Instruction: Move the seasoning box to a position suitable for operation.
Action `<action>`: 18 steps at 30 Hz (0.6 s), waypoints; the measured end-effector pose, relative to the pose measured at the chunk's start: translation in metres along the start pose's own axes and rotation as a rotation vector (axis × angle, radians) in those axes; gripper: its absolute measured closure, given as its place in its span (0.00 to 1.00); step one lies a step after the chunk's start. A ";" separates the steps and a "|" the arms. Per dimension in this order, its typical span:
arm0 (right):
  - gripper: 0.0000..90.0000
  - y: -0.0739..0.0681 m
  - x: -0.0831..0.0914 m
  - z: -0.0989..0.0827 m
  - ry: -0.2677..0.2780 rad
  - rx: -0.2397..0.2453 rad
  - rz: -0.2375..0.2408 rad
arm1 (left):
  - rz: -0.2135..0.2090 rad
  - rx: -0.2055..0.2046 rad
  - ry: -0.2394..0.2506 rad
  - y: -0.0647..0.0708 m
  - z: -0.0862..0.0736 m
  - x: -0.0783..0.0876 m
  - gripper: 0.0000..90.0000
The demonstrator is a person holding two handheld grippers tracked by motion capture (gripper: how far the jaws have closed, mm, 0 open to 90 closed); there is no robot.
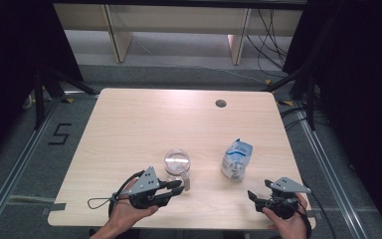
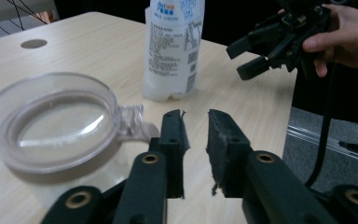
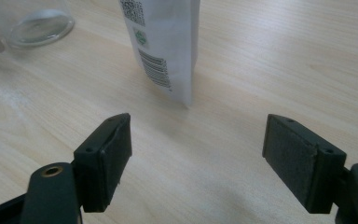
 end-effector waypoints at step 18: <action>0.28 -0.002 0.002 0.001 0.001 -0.017 -0.003 | 0.023 -0.016 -0.042 -0.013 0.019 -0.029 0.98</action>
Point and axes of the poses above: each handheld gripper's, and its own axes: x roughly backward along the jaws, z roughly out of its top, y roughly to its right, the point moved 7 cm from there along -x, roughly forward along the jaws, and after that the axes turned 10 degrees about x, right-handed, at the moved point
